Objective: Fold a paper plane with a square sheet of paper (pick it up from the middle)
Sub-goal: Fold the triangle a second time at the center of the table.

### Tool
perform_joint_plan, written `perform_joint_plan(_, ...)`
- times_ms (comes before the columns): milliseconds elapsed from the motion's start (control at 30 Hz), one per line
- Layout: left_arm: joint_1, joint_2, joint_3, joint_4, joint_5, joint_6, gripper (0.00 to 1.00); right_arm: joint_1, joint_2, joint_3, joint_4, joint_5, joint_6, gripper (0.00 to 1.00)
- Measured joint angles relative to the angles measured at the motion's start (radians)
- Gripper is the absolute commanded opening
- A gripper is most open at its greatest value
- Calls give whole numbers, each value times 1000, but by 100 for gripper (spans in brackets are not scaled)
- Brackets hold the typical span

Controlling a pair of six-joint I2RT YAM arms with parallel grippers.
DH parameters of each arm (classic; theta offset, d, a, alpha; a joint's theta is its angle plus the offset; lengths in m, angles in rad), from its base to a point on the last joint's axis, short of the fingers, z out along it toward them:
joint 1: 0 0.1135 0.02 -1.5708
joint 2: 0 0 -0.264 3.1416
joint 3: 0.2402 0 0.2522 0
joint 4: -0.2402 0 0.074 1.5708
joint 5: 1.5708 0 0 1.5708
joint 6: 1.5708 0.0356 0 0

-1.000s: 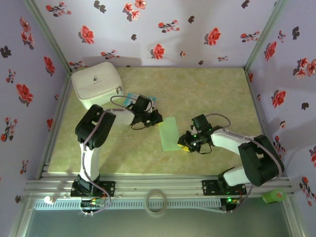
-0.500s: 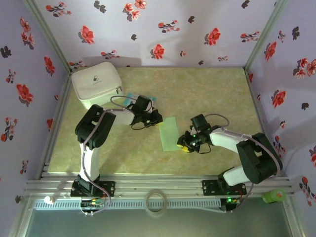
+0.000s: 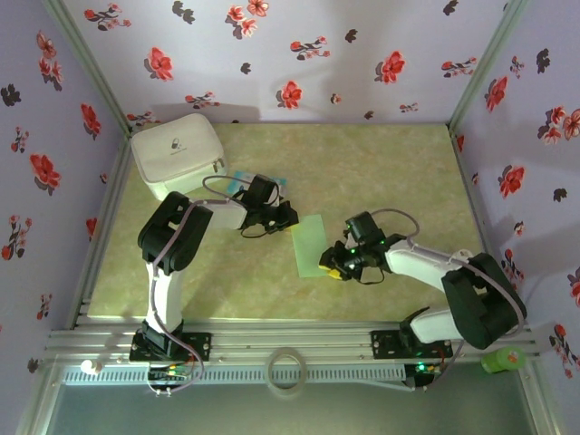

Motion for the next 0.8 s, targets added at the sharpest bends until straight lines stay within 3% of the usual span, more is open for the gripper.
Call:
perform_joint_plan(267, 0, 0, 0, 0, 0, 0, 8, 43, 3, -65, 112, 1, 135, 34)
perform_joint_plan(800, 0, 0, 7, -13, 0, 0, 8, 56, 4, -87, 206, 58, 258, 36)
